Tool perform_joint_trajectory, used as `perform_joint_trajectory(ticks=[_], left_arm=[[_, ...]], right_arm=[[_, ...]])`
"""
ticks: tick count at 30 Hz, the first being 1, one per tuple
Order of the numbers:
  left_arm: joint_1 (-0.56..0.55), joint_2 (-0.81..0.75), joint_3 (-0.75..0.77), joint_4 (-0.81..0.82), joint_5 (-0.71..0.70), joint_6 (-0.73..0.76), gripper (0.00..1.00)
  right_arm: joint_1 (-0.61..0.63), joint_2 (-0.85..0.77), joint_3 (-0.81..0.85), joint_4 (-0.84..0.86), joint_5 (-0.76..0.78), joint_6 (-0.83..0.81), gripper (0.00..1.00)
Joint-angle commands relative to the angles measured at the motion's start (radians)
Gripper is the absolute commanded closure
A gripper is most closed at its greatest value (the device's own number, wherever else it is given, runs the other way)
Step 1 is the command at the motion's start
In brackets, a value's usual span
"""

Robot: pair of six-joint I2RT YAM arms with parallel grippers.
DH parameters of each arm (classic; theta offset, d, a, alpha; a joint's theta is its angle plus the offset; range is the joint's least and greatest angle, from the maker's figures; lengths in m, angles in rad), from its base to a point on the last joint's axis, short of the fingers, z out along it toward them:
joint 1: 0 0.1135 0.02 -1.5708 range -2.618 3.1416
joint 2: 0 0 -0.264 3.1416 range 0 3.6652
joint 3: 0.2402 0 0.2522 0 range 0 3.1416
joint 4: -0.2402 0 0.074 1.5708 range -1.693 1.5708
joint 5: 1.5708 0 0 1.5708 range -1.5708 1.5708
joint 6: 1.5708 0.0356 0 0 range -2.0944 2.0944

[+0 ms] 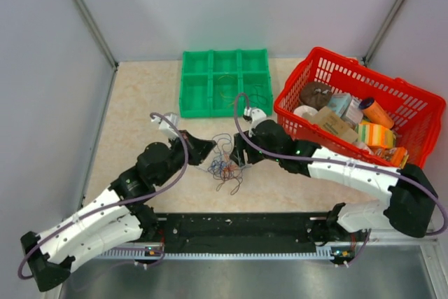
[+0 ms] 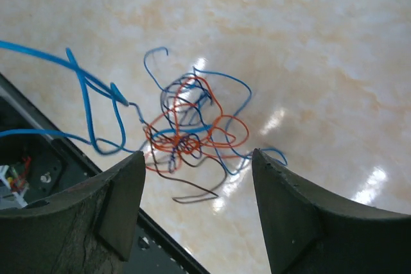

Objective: Untangle the cables

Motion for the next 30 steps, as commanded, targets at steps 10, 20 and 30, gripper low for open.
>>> perform_joint_trajectory(ticks=[10,20,30], left_arm=[[0.003,-0.127,0.31,-0.187,-0.102,0.204,1.0],[0.003,-0.07,0.776,-0.267,-0.117,0.438,1.0],[0.003,0.042,0.976,-0.278,-0.22,0.564,1.0]], right_arm=[[0.089,0.329,0.102,0.464,-0.151,0.087,0.32],[0.025,0.432,0.109,0.338,-0.028,0.295,0.33],[0.009,0.389,0.066,0.326,-0.062,0.262,0.33]])
